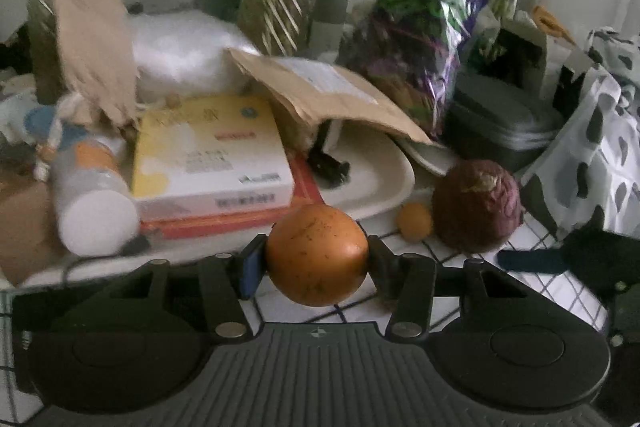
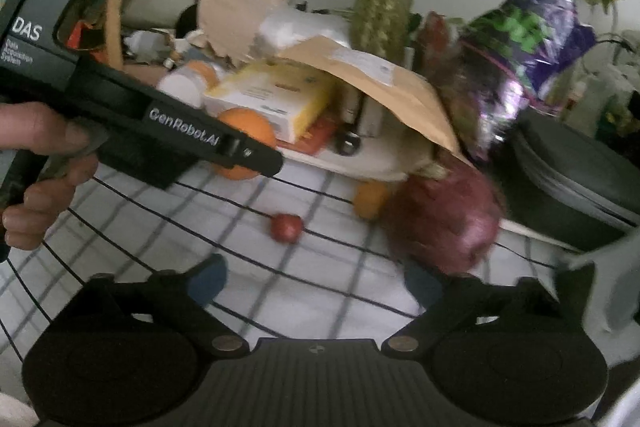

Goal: Organize fruits
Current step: 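Grasp the orange with the left gripper while the right gripper grasps the red cherry tomato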

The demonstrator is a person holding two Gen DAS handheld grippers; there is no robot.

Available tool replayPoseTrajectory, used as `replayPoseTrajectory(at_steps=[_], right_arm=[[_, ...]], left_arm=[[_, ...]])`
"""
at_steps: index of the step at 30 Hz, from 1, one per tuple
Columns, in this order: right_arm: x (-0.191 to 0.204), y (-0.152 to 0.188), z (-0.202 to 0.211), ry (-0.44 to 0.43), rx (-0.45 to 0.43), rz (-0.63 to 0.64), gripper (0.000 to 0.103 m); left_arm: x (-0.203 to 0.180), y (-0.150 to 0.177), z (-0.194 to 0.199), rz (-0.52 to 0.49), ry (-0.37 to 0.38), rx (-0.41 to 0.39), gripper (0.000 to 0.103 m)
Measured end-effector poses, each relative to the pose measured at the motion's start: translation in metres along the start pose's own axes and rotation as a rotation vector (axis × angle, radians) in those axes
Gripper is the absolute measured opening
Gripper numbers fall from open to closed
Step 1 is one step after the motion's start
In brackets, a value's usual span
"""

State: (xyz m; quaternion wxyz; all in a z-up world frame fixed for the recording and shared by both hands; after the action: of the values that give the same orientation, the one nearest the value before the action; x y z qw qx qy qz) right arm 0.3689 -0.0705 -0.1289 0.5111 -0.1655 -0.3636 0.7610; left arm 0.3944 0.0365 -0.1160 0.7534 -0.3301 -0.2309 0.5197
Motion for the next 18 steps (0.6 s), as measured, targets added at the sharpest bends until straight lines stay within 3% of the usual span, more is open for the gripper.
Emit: replayPoseTrajectory(at_steps=[3, 5, 13, 14, 18], right_arm=[[0.009, -0.004, -0.008, -0.019, -0.004, 0.004, 0.078], [0.012, -0.004, -0.015, -0.021, 0.004, 0.002, 0.064], [0.013, -0.009, -0.037, -0.011, -0.004, -0.012, 0.04], [0.013, -0.01, -0.038, -0.015, -0.008, -0.013, 0.024], [0.013, -0.012, -0.041, -0.021, -0.007, -0.004, 0.022]], left_arm=[[0.005, -0.002, 0.008, -0.001, -0.009, -0.012, 0.05], [0.006, -0.003, 0.009, -0.007, -0.015, -0.012, 0.05], [0.008, -0.004, 0.011, -0.025, -0.014, -0.011, 0.05], [0.007, -0.004, 0.011, -0.029, -0.013, -0.01, 0.05], [0.006, -0.003, 0.011, -0.036, -0.01, -0.005, 0.05]])
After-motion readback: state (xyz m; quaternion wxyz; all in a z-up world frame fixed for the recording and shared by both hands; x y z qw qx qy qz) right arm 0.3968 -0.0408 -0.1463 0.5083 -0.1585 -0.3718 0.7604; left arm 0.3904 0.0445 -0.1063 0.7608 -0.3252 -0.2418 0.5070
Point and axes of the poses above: each gripper's, at about its wrist camera, not at the fingertips, and z roughly against the way its jaws point, x to its left, y to its underside, the point moved 9 cm from there along -z, roughly the way its jaws point, and after that the axes turned 13 degrees about -z, right-handed, at the moved point
